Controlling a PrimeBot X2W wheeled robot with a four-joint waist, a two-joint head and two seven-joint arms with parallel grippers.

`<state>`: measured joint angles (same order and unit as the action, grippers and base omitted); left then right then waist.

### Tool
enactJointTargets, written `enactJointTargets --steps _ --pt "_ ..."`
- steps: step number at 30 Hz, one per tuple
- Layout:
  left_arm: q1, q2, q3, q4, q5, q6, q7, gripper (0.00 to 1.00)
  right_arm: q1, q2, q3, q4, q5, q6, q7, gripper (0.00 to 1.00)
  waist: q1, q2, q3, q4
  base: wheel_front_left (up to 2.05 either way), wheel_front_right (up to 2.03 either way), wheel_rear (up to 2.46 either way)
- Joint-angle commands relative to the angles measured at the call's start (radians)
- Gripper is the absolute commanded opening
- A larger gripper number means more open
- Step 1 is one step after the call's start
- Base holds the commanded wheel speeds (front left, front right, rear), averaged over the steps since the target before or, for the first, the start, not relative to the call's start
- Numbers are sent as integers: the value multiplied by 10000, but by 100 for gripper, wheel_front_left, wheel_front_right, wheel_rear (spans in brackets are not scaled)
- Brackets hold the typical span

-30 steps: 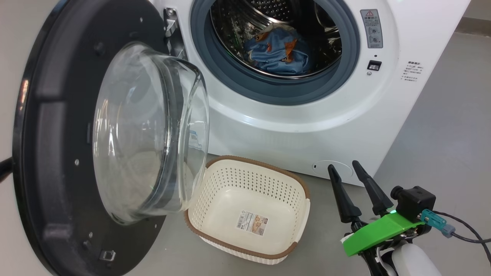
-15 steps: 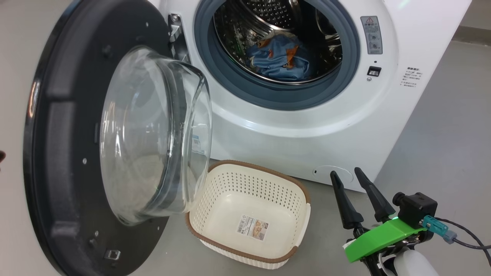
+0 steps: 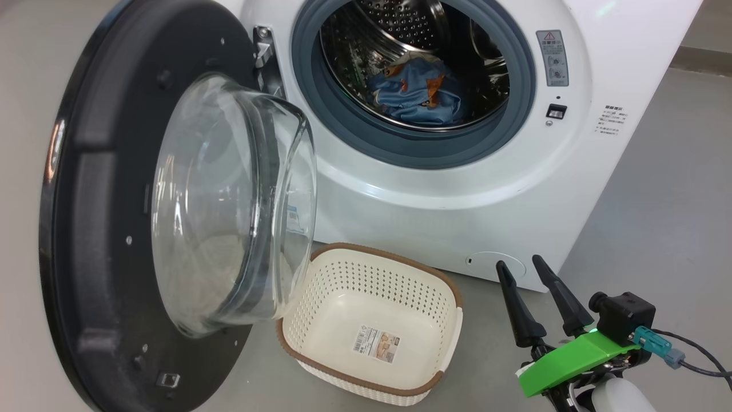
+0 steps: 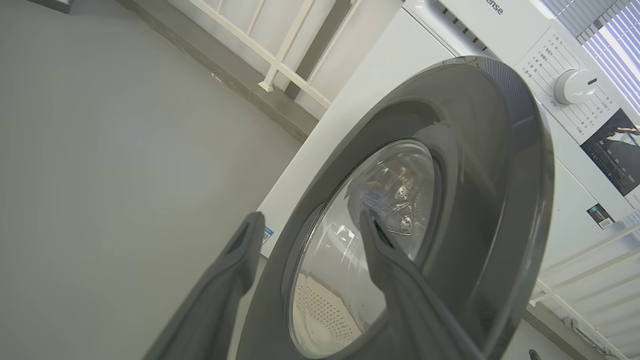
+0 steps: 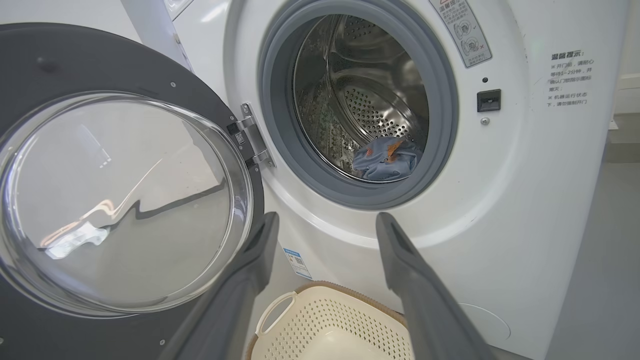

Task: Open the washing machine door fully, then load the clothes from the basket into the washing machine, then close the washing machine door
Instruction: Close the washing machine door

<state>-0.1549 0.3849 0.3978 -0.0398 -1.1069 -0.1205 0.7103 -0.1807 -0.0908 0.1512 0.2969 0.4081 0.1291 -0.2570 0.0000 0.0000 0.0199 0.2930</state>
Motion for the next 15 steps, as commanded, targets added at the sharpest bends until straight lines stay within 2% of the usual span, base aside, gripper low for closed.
enactJointTargets --steps 1,8,15 --pt "109 574 166 -386 150 -97 -598 100 -48 3 264 -294 75 16 -48 100 0 0 -8 13 0 0 0" --pt "1369 851 -907 -104 737 -100 -3757 100 -28 -18 389 -338 64 16 -48 100 0 0 -29 191 0 0 0" --pt "1880 971 -1916 555 1073 -100 -6151 100 -61 -90 492 -347 82 16 -48 100 0 0 -38 437 0 0 0"
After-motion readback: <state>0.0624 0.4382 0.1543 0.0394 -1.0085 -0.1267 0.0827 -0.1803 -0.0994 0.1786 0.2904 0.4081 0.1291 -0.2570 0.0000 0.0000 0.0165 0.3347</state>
